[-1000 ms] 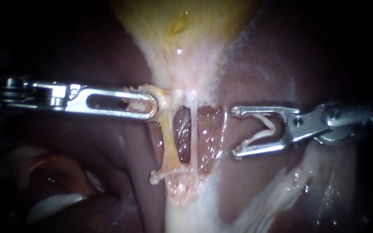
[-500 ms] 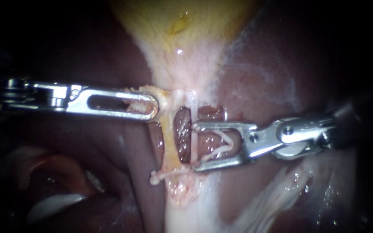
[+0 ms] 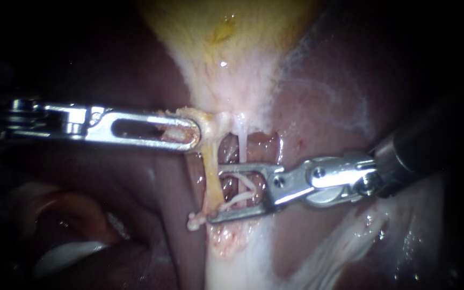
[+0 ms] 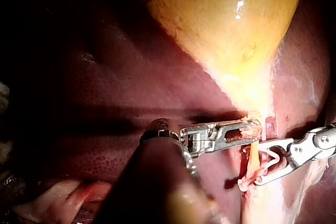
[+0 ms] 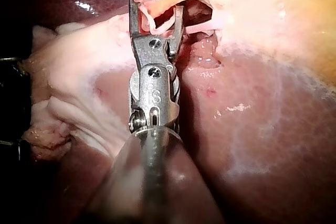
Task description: Clipping second clip left tube
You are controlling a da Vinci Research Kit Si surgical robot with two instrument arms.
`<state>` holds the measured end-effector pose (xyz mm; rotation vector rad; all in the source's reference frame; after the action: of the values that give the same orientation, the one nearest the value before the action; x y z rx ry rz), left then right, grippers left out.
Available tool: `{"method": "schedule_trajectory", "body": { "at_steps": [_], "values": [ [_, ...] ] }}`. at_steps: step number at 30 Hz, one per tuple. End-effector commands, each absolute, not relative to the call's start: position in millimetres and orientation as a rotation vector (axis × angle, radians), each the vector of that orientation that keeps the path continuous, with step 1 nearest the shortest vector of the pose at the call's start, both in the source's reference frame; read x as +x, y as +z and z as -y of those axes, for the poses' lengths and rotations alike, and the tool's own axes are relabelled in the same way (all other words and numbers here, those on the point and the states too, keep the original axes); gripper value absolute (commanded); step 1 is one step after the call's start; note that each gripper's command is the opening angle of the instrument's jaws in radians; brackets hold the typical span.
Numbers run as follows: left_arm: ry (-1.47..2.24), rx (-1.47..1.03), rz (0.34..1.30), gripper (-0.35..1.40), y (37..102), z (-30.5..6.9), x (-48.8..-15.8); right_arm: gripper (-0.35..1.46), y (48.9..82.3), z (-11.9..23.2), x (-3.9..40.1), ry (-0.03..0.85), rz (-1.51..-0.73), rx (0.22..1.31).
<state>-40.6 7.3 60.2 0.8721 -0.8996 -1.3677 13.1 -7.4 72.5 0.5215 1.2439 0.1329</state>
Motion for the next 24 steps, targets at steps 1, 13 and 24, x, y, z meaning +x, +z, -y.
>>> {"method": "schedule_trajectory", "body": {
  "at_steps": [1,13,24],
  "values": [
    [-1.368,0.872,0.899,-0.35,60.2,-7.3,-40.7,0.49,72.7,7.6,13.4,0.133,-1.244,0.526],
    [-1.372,0.867,0.900,-0.35,60.3,-7.3,-41.0,0.45,73.5,8.2,15.5,0.156,-1.302,0.643],
    [-1.372,0.867,0.900,-0.35,60.3,-7.3,-41.0,0.29,74.2,8.4,15.7,0.233,-1.276,0.699]
  ]
}}
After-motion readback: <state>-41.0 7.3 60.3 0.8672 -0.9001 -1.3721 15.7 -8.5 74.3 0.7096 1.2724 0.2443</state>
